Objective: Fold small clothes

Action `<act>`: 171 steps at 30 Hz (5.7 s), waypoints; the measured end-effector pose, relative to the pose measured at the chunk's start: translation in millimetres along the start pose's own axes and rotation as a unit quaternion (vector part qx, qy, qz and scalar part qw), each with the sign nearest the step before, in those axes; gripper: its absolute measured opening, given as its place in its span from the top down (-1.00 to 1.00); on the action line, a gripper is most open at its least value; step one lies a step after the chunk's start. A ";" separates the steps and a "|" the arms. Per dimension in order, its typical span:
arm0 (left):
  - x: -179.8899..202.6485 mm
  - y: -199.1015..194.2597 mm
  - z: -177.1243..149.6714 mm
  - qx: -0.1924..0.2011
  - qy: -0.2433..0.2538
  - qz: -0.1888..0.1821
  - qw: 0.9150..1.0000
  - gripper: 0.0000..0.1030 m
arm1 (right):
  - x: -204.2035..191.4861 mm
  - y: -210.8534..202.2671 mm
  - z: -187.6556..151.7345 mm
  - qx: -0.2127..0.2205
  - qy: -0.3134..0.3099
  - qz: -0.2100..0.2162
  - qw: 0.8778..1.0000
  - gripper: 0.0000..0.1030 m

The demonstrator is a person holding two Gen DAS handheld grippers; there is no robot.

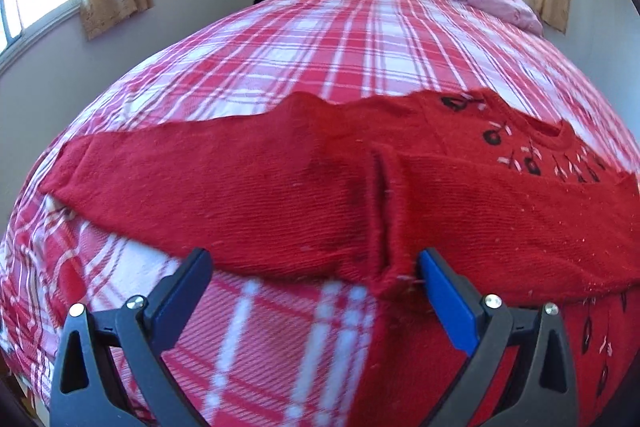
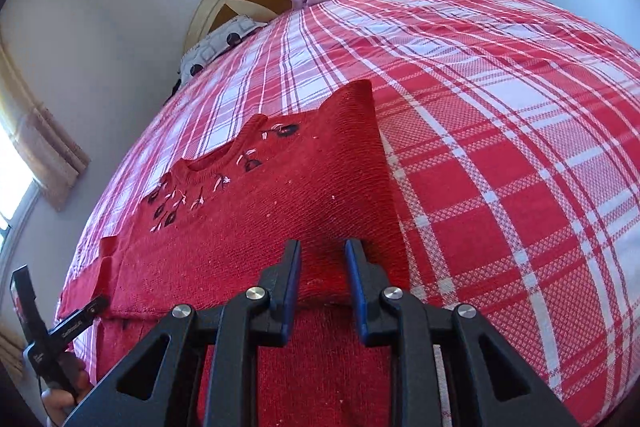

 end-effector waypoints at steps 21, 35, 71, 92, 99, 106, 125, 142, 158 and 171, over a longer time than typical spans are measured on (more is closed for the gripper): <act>-272.9 21.2 32.1 0.035 -0.366 0.053 0.928 -0.68 | -119.1 -52.9 -44.3 0.064 -0.175 0.075 0.980 -0.22; -293.1 48.1 27.0 0.039 -0.405 -0.007 0.913 0.76 | -121.4 -48.7 -48.7 0.043 -0.163 0.072 0.983 -0.22; -200.7 -10.6 78.6 0.126 -0.255 -0.017 0.959 0.83 | -104.8 -48.4 -56.0 0.032 -0.123 0.075 0.989 -0.22; -70.0 -31.2 100.4 0.146 -0.122 -0.097 0.977 0.83 | -48.5 -44.2 -44.0 0.028 -0.040 0.063 0.997 -0.22; -56.1 -23.4 80.5 0.115 -0.108 -0.117 0.981 0.83 | -5.1 -49.7 -24.0 0.041 0.026 0.067 0.997 -0.22; -6.1 -39.1 26.5 0.065 -0.022 -0.171 0.983 0.49 | 1.2 -51.2 -11.1 0.032 -0.007 0.080 0.996 -0.17; 15.2 -19.2 -2.3 -0.002 -0.018 -0.166 0.986 -0.33 | -28.7 50.4 49.0 -0.024 -0.209 -0.069 0.975 0.42; 10.9 -9.8 4.7 0.001 -0.031 -0.152 0.988 -0.33 | 51.1 9.5 72.8 0.044 -0.049 -0.050 0.997 0.93; 29.5 -2.7 2.7 -0.004 -0.011 -0.149 0.989 -0.48 | 0.7 84.5 97.4 -0.033 -0.140 -0.060 0.988 0.28; 49.0 19.7 10.5 -0.001 0.028 -0.097 0.995 -0.67 | 45.9 87.8 116.4 -0.001 -0.027 -0.104 0.994 0.84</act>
Point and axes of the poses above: each gripper's, at about its wrist camera, not at the fingertips, and y roughly the way its jaws point, x to its right, z to its top, the point moved 2 cm from there along y, roughly the way its jaws point, and after that the axes turned 1 degree about -z, right-handed, at the moved point
